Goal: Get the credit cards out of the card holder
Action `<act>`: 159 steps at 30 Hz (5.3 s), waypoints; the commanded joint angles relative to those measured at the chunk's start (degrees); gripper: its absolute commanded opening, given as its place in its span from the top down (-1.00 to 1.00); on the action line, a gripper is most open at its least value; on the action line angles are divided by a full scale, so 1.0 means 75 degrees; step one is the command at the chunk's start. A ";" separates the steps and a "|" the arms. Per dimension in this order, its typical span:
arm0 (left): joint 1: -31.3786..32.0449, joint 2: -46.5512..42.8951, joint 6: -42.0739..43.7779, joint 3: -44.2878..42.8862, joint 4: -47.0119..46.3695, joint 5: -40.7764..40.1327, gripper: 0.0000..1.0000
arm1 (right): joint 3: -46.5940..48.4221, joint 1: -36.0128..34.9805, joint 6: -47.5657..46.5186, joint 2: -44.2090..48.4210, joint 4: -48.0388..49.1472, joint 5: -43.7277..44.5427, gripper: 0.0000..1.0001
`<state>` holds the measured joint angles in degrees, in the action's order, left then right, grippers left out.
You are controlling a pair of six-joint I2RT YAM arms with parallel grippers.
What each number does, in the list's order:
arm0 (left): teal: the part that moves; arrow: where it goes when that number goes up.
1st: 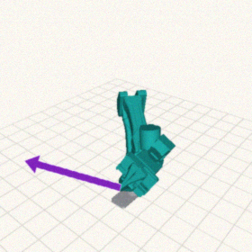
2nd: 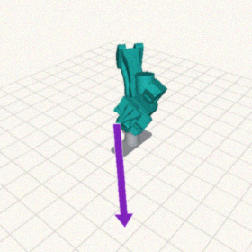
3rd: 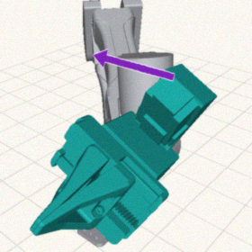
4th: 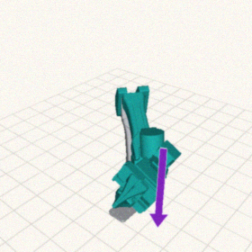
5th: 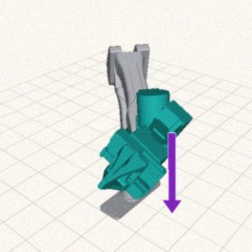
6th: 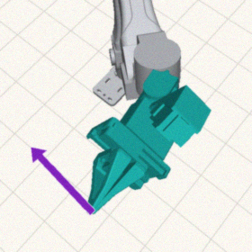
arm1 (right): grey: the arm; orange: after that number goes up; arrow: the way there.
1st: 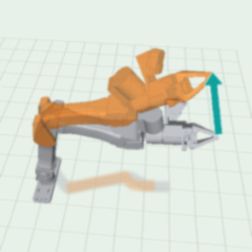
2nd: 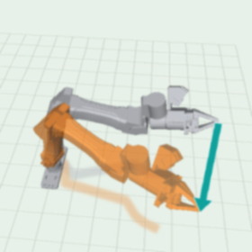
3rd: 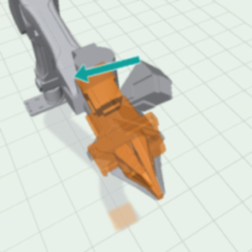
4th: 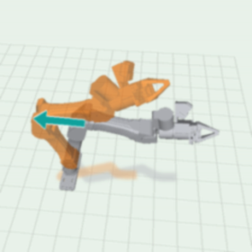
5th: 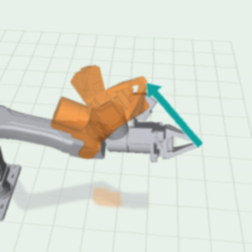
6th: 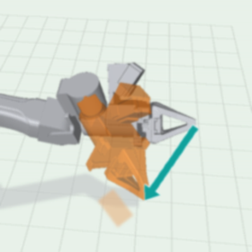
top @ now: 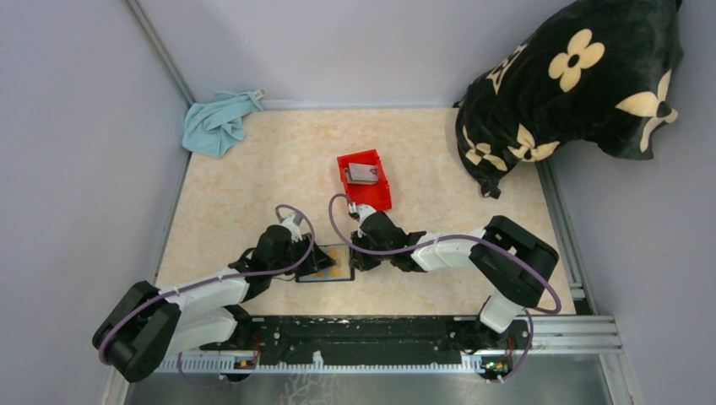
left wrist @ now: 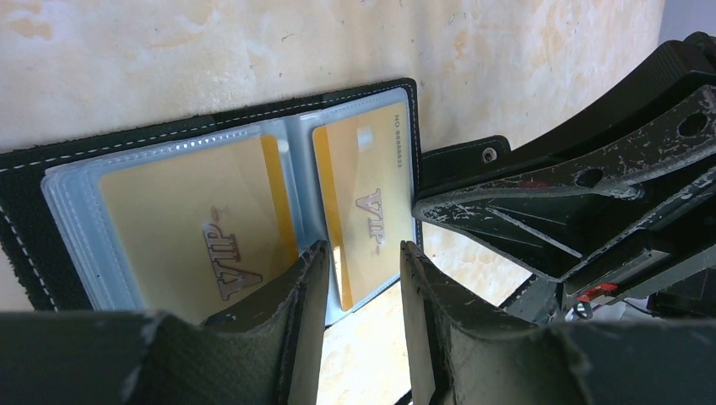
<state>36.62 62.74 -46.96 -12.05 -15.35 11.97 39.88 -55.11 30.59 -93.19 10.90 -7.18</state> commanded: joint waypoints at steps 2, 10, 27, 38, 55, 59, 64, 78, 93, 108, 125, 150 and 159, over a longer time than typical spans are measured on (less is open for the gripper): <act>0.0027 0.0191 -0.0079 0.0136 -0.0476 0.0180 0.15 | 0.0088 -0.0081 0.0001 -0.0126 0.0364 -0.0039 1.00; 0.0027 0.0511 -0.0040 0.0170 -0.0799 0.0295 0.16 | 0.0039 -0.0085 0.0024 -0.0127 0.0363 -0.0032 1.00; 0.0027 0.0172 -0.0037 0.0221 -0.1147 0.0477 1.00 | 0.0014 -0.0083 0.0113 -0.0441 0.0510 -0.0127 1.00; 0.0016 -0.0583 0.0361 0.0233 -0.0200 -0.0132 1.00 | -0.0055 -0.0058 0.0176 -0.0447 0.0565 -0.0064 1.00; -0.0045 -0.1323 0.0790 0.0157 0.0933 -0.0766 1.00 | -0.0149 0.0036 0.0204 -0.0513 0.0696 -0.0118 1.00; -0.0127 -0.1508 0.0920 0.0046 0.1264 -0.0824 1.00 | -0.0149 0.0050 0.0200 -0.0547 0.0725 -0.0124 1.00; -0.0254 -0.1824 0.1032 -0.0018 0.1695 -0.0990 1.00 | -0.0149 0.0060 0.0200 -0.0571 0.0752 -0.0134 1.00; -0.0570 -0.2688 0.1362 -0.0383 0.2823 -0.1199 1.00 | -0.0091 0.0094 0.0170 -0.0591 0.0675 -0.0159 1.00; -0.0589 -0.3532 0.1027 -0.1540 0.3838 -0.1646 1.00 | -0.0760 0.0421 -0.0015 0.1705 0.0998 -0.0253 1.00; -0.0582 -0.2419 0.1528 -0.1692 0.0950 0.3370 1.00 | -0.1381 0.1940 -0.1326 0.5501 0.0778 -0.2619 0.03; -0.0579 -0.2446 0.1832 -0.1781 0.0161 0.5549 1.00 | -0.0724 0.2157 -0.2297 0.4862 0.0763 -0.5536 -0.12; -0.0429 -0.2202 0.1889 -0.1792 -0.0015 0.5589 1.00 | -0.1091 0.2157 -0.1401 0.4440 0.1960 -0.6673 0.39; -0.0424 -0.2198 0.1906 -0.1821 -0.0027 0.5565 1.00 | -0.1161 0.2157 -0.1219 0.4272 0.2197 -0.6833 0.60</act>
<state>33.12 46.70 -33.78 -23.99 -13.37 53.15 30.44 -39.55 20.86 -60.75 22.83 -56.36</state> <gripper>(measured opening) 0.005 0.216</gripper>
